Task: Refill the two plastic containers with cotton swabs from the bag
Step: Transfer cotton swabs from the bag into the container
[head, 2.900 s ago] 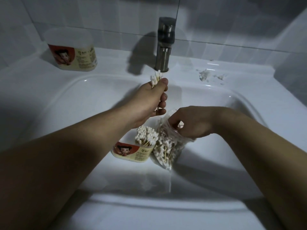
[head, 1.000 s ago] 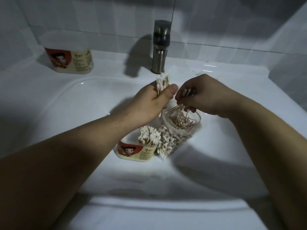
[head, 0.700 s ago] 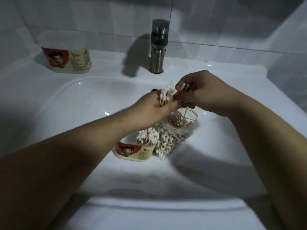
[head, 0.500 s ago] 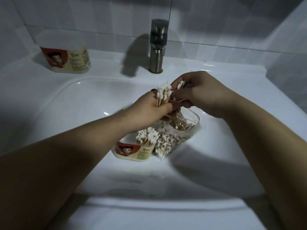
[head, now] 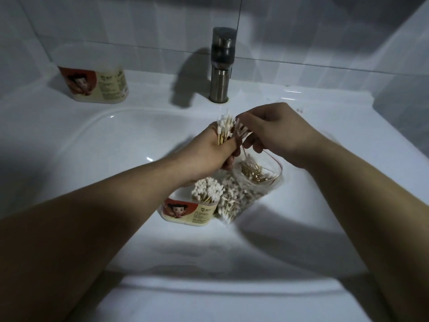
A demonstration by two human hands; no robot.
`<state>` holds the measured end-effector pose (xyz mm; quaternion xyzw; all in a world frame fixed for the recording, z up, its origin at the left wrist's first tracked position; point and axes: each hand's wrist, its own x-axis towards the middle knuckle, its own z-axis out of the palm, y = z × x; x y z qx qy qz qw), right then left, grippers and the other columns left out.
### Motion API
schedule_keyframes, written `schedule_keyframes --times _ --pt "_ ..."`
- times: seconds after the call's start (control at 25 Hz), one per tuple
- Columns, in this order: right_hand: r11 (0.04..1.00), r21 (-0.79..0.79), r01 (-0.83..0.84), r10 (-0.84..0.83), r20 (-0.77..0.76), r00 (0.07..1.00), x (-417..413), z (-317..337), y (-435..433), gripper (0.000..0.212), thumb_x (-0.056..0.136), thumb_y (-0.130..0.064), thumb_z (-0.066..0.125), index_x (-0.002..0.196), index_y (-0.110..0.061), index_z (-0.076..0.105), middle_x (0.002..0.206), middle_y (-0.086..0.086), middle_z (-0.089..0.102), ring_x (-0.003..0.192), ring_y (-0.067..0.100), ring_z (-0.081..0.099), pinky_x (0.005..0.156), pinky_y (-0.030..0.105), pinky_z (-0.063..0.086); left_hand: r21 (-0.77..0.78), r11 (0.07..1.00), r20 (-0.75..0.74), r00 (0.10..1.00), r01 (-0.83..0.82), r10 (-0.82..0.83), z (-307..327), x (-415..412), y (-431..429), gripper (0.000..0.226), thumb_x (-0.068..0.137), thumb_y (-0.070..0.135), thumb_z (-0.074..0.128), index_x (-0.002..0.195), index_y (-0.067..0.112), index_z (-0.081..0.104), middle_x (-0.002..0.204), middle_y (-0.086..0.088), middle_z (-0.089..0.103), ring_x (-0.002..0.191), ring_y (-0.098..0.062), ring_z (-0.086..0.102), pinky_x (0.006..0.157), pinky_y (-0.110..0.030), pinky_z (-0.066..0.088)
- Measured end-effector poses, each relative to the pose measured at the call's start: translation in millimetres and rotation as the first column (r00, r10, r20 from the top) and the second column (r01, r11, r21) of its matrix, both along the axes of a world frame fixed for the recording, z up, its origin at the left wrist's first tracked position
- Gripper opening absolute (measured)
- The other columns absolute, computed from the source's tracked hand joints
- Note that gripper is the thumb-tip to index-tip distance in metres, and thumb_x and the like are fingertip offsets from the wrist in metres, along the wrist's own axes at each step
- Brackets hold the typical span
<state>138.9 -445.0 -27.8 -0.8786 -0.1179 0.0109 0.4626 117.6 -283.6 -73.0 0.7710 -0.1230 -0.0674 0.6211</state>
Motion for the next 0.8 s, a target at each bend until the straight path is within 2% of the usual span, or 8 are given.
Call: schedule_keyframes --times 0.12,0.2,0.32,0.4,0.52,0.68,0.8 --pt "0.999 0.004 -0.04 0.04 -0.027 0.999 -0.3 -2.0 0.3 0.028 0.099 -0.034 0.055 0.099 -0.017 0.077 0.086 0.021 0.073 0.066 0.027 0.059 0.062 0.04 0.05 0.003 0.999 -0.024 0.999 -0.044 0.044 -2.4 0.2 -0.3 0.018 0.105 0.023 0.053 0.091 0.019 0.062 0.057 0.011 0.058 0.058 -0.008 0.057 0.065 -0.028 0.052" --pt "0.998 -0.03 -0.056 0.056 -0.013 0.998 -1.9 -0.3 1.0 0.029 0.101 -0.037 0.053 0.102 -0.022 0.077 0.092 0.021 0.071 0.067 0.019 0.057 0.059 0.038 0.048 -0.017 0.999 -0.045 0.998 -0.046 0.045 -2.5 -0.6 -0.8 0.016 0.105 0.026 0.055 0.092 0.02 0.063 0.056 0.012 0.057 0.056 -0.006 0.056 0.066 -0.029 0.052" --pt "0.994 -0.057 -0.097 0.095 -0.037 0.995 -4.5 1.8 0.9 0.03 0.103 -0.039 0.05 0.124 -0.03 0.069 0.092 -0.001 0.071 0.074 0.011 0.062 0.06 0.034 0.05 -0.066 0.996 -0.104 0.993 -0.055 0.048 -0.4 -1.1 -2.5 0.019 0.106 0.026 0.053 0.09 0.018 0.06 0.067 0.002 0.054 0.063 -0.01 0.053 0.059 -0.023 0.05" --pt "0.981 -0.076 -0.179 0.173 -0.08 0.982 -6.3 2.3 -1.1 0.029 0.1 -0.033 0.057 0.128 -0.029 0.063 0.09 -0.007 0.072 0.077 0.012 0.066 0.061 0.032 0.052 -0.125 0.985 -0.162 0.982 -0.118 0.097 3.3 -0.2 -3.7 0.02 0.106 0.028 0.052 0.094 0.017 0.062 0.074 -0.001 0.055 0.068 -0.012 0.055 0.06 -0.024 0.051" --pt "0.957 -0.144 -0.252 0.236 -0.119 0.964 -8.0 -0.4 -0.9 0.047 0.09 -0.011 0.068 0.134 -0.023 0.059 0.087 -0.002 0.076 0.071 0.01 0.068 0.059 0.026 0.053 -0.243 0.948 -0.241 0.96 -0.205 0.146 9.0 0.6 -1.3 0.021 0.106 0.033 0.052 0.1 0.018 0.065 0.08 0.002 0.059 0.072 -0.011 0.058 0.064 -0.027 0.053" --pt "0.973 -0.128 -0.193 0.186 -0.068 0.98 -9.2 0.3 2.1 0.04 0.089 -0.01 0.072 0.129 -0.018 0.067 0.078 0.002 0.078 0.061 0.008 0.067 0.063 0.026 0.057 -0.256 0.935 -0.26 0.949 -0.246 0.178 8.6 2.4 -0.4 0.022 0.105 0.035 0.053 0.105 0.018 0.067 0.097 -0.001 0.066 0.085 -0.016 0.064 0.075 -0.032 0.056" --pt "0.962 -0.227 -0.152 0.139 -0.07 0.988 -9.0 4.0 -0.6 0.05 0.087 -0.009 0.072 0.135 -0.02 0.062 0.075 -0.001 0.077 0.055 0.004 0.065 0.058 0.02 0.053 -0.328 0.87 -0.263 0.92 -0.369 0.291 10.5 7.2 2.7 0.017 0.106 0.028 0.053 0.097 0.019 0.065 0.084 0.004 0.068 0.076 -0.011 0.061 0.07 -0.029 0.054"
